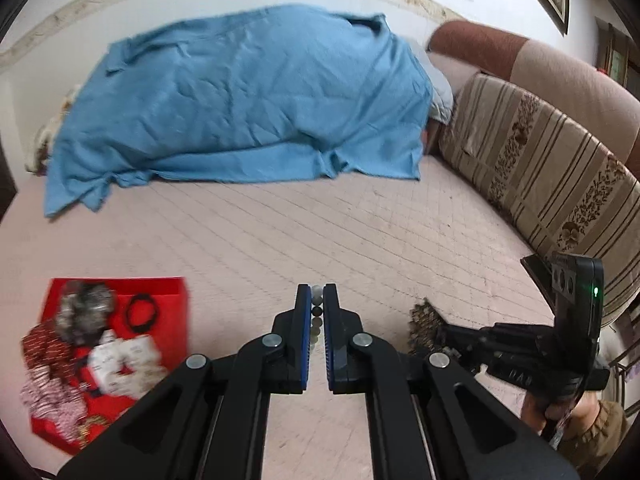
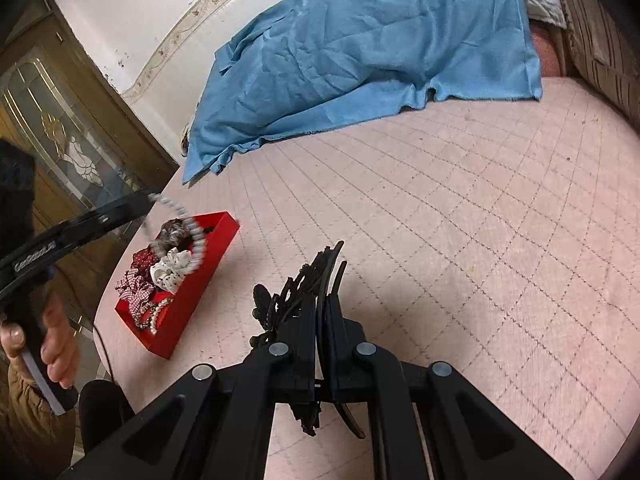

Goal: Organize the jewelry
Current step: 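Carry the bead bracelet with the left tool while the right carries the clip toward the tray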

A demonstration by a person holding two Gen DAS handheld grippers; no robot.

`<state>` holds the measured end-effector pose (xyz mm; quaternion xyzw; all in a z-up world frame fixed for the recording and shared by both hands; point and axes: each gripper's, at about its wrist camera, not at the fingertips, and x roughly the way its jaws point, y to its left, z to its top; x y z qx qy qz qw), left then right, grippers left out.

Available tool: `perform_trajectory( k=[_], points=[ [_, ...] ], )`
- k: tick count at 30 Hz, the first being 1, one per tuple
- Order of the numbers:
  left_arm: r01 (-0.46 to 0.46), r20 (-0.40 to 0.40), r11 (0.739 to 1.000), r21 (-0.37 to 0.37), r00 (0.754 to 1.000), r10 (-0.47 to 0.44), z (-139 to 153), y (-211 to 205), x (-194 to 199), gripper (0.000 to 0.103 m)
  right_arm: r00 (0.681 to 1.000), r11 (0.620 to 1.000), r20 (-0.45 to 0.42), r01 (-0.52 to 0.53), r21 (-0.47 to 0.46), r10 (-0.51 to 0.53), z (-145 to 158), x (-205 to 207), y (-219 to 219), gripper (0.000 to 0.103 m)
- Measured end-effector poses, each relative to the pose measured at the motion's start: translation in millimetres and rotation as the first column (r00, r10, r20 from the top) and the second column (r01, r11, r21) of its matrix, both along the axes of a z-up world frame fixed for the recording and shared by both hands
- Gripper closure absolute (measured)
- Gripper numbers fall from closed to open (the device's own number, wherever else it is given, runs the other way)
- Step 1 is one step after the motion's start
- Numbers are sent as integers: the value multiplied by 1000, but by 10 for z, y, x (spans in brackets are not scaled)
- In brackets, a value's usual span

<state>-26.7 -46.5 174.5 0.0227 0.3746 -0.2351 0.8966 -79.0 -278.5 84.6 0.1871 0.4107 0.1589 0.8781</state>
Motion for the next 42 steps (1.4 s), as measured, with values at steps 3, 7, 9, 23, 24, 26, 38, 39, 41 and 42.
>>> perform_trajectory(
  k=[3, 7, 9, 23, 24, 26, 38, 39, 41, 42],
  points=[
    [-53, 30, 999, 7, 998, 53, 91, 282, -120, 98, 1000, 1000, 17, -5, -17, 6, 148, -43, 112, 97],
    [-120, 51, 993, 15, 992, 119, 157, 659, -232, 98, 999, 999, 39, -27, -31, 28, 293, -62, 317, 98],
    [-147, 54, 989, 11, 988, 146, 164, 841, -277, 98, 998, 998, 44, -46, -38, 48, 338, -61, 448, 97],
    [-308, 45, 950, -58, 950, 310, 201, 1989, -440, 97, 978, 977, 71, -188, -103, 196, 569, -58, 1334, 97],
    [-316, 39, 946, -66, 947, 319, 195, 2055, -438, 97, 976, 975, 71, -198, -101, 206, 577, -51, 1386, 98],
    [-329, 31, 941, -79, 943, 332, 184, 2136, -435, 98, 972, 972, 70, -216, -96, 223, 593, -26, 1486, 98],
    [-330, -26, 931, -155, 944, 330, 5, 2286, -258, 98, 959, 959, 52, -275, -71, 279, 618, 173, 1926, 97],
    [-326, -30, 933, -156, 945, 325, -26, 2265, -240, 98, 959, 959, 49, -276, -73, 280, 616, 190, 1952, 97],
    [-320, -36, 935, -154, 947, 318, -81, 2229, -221, 98, 959, 958, 43, -276, -74, 280, 601, 228, 1999, 97],
    [-320, -37, 936, -150, 947, 318, -117, 2204, -211, 98, 959, 958, 39, -277, -77, 280, 589, 253, 2023, 97]
  ],
)
